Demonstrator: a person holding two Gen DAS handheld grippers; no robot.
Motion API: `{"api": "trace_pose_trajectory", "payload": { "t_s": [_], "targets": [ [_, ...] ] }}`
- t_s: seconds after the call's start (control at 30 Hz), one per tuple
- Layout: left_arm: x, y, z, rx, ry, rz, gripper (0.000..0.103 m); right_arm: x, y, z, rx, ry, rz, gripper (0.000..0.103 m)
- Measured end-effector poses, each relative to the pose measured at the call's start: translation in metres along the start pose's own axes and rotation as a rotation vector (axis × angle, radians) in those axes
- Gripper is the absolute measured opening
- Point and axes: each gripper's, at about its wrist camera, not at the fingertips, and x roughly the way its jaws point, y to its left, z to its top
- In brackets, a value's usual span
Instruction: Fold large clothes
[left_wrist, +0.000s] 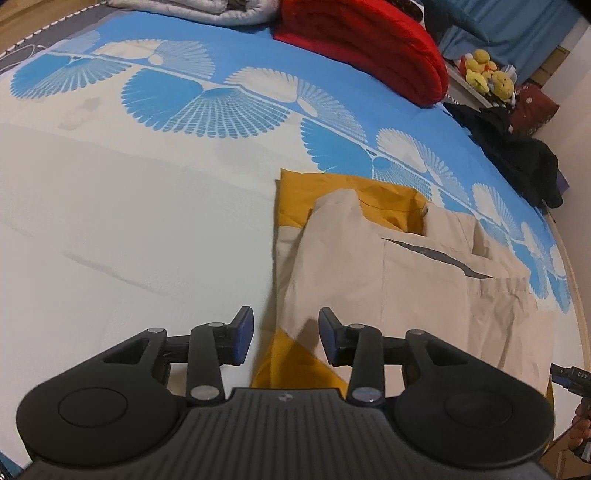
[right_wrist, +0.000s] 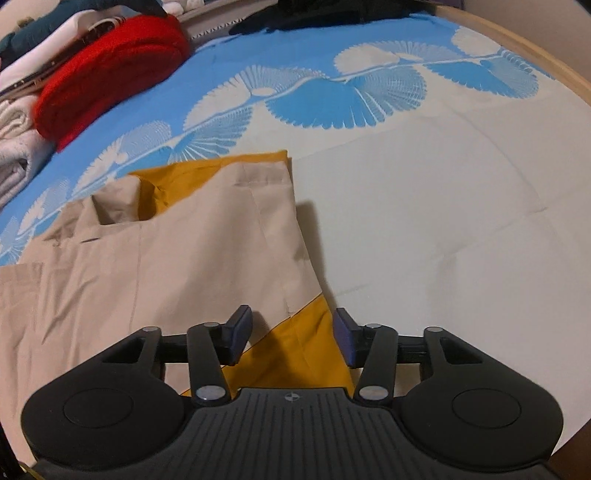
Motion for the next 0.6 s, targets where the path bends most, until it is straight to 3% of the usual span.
{"api": "trace_pose_trajectory", "payload": {
  "t_s": [0.33, 0.4, 0.53, 0.6],
  "targets": [
    [0.015, -0.013, 0.003, 0.028, 0.017, 0.02, 0.046, 0.011, -0.009, 0.002, 0.078, 0.032, 0.082, 0.055],
    [0.017, -0.014, 0.003, 0.032, 0.022, 0.023, 0.046, 0.009, -0.006, 0.001, 0.058, 0.027, 0.085, 0.047],
    [0.022, -0.017, 0.003, 0.04, 0.028, 0.031, 0.047, 0.0, 0.001, -0.001, -0.013, -0.007, 0.09, 0.016],
    [0.026, -0.017, 0.002, 0.033, 0.037, 0.045, 0.05, -0.006, 0.002, -0.001, -0.033, -0.023, 0.101, 0.009]
  ]
}}
